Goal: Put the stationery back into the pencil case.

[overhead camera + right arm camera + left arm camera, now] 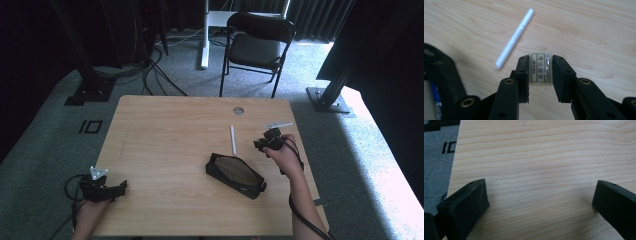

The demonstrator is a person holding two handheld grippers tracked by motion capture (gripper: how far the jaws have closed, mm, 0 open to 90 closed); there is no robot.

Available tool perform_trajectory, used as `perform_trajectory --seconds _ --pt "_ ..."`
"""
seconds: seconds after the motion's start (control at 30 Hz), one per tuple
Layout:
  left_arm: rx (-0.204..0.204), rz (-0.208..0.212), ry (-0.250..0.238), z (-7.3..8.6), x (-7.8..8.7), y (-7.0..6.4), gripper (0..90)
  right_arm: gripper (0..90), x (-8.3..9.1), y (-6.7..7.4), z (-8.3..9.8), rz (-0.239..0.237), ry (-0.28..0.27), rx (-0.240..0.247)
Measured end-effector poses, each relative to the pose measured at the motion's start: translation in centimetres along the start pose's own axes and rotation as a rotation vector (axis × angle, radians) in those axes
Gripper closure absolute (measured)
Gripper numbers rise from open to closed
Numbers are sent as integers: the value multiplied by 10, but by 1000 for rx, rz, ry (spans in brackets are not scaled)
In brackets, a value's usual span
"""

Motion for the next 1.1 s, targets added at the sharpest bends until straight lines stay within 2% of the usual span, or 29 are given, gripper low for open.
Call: perform_trajectory --seconds 0.13,0.27,0.47,0.63,0.77,0.93,1.0,1.03,1.1 --pt "0 0 0 0 0 0 6 683 11 7 -3 -53 -32 32" --pt "0 0 0 0 0 0 6 683 19 12 -5 -66 -45 63" --pt "0 0 0 0 0 0 6 683 31 19 -5 -110 -73 90" --pt "1 0 0 0 0 0 6 683 41 29 -4 -148 -86 140" --pt "1 0 0 0 0 0 6 683 46 39 -3 -196 -85 187" --pt "0 0 0 0 0 0 6 683 50 47 -3 -239 -97 212" --pt "0 0 0 0 0 0 6 683 50 50 -2 -276 -98 212" --pt "0 0 0 0 0 0 6 683 50 54 -2 -296 -94 221" --pt "0 0 0 0 0 0 6 683 50 59 -1 -307 -98 243"
Point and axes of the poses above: each handheld gripper's, and its own axes: x roughly backward along the jaws, z roughly out of its underside, y roughly to its left, the point moved 3 cm from there along -x, roughly forward along the jaws, and after that the axes turned 10 degrees about z, right-handed, at the moved point
